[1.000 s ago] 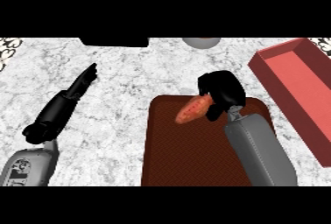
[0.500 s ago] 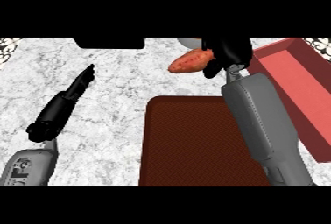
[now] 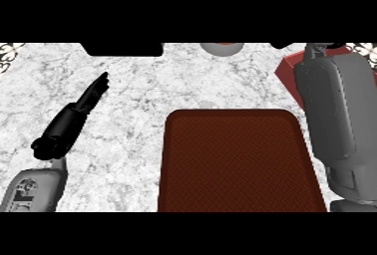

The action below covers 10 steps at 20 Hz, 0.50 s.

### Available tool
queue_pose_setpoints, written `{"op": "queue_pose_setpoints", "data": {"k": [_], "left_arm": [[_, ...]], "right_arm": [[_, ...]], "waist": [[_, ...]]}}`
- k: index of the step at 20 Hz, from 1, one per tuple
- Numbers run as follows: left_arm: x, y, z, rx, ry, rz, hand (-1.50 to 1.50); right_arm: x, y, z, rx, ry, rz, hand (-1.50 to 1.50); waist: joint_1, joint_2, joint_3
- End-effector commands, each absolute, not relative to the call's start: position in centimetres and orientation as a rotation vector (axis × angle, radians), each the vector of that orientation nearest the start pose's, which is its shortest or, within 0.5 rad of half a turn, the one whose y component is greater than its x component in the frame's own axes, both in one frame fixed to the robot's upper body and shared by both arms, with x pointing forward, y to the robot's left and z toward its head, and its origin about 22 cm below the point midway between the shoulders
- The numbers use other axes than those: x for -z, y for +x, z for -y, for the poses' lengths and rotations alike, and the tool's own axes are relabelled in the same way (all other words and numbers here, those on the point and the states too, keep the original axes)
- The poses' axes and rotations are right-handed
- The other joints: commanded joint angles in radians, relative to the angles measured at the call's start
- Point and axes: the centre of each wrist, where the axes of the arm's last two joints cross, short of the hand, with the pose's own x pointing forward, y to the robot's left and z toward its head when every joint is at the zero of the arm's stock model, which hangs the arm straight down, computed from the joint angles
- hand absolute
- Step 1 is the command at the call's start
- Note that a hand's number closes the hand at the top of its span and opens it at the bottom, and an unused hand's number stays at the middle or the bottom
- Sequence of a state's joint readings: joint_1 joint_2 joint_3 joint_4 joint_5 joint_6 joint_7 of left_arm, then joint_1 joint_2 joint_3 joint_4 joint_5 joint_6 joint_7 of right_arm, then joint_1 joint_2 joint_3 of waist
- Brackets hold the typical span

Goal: Pick the sweet potato from the tray and place it in the cardboard box

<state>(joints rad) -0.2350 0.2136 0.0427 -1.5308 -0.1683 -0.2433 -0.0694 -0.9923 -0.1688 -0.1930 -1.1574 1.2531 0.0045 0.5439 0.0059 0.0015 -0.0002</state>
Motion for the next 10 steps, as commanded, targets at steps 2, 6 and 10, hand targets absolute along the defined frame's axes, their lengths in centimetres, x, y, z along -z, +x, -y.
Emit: {"op": "queue_pose_setpoints", "data": {"k": [2, 6, 10], "left_arm": [[-5.7, 29.3, -26.8, 0.531, 0.114, 1.755, 0.00], [-8.2, 29.8, -28.4, 0.536, 0.101, 1.759, 0.00], [-7.0, 29.3, -27.4, 0.523, 0.088, 1.764, 0.00]], "right_arm": [[-24.6, 41.9, 24.0, -0.347, -1.411, 1.336, 1.50], [-22.9, 42.2, 29.1, -0.347, -1.447, 1.266, 1.50], [-22.2, 42.2, 33.3, -0.483, -1.408, 1.114, 1.50]], "waist": [[-0.001, 0.000, 0.000], [0.004, 0.001, 0.001], [0.006, 0.001, 0.001]]}}
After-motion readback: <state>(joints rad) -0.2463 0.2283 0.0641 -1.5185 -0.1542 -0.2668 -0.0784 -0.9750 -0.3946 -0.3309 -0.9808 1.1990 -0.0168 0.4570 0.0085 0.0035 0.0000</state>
